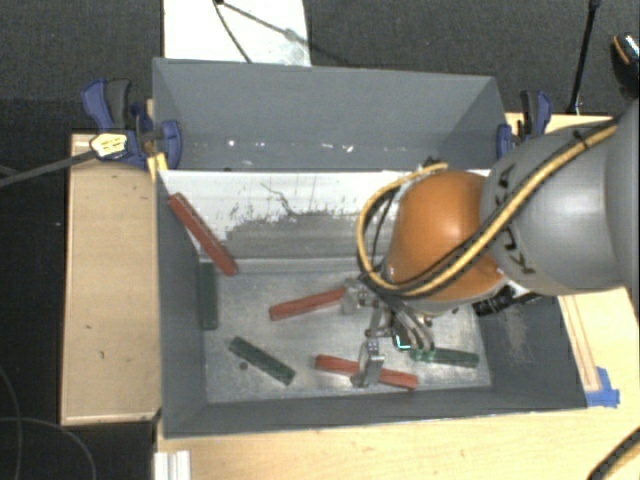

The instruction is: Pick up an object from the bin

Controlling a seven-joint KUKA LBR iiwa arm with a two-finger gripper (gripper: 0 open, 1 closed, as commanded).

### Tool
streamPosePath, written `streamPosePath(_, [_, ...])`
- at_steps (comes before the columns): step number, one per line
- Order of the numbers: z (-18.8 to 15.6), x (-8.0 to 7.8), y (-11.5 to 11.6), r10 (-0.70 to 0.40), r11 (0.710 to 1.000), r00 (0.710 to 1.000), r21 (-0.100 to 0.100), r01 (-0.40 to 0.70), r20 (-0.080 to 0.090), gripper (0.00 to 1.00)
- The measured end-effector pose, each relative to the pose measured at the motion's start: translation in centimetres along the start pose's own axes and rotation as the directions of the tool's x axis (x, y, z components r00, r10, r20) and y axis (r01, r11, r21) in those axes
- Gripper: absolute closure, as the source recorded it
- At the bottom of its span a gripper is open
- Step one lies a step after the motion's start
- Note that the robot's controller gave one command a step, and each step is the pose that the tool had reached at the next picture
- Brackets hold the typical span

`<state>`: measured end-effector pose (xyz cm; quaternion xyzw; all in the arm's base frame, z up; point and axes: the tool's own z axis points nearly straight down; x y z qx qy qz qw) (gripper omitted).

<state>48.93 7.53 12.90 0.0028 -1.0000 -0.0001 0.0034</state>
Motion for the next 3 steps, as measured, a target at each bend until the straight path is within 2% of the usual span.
streamPosePath(1, [6.2,-0.8,-0.4,0.033,0.999,0.999,0.000,-0.033,0.002,0.00])
streamPosePath(2, [5.9,-0.9,-0.4,0.039,0.999,0.999,-0.002,-0.039,0.007,1.00])
streamPosePath(3, [-8.5,0.0,-2.6,0.033,0.999,0.999,-0.001,-0.033,0.016,1.00])
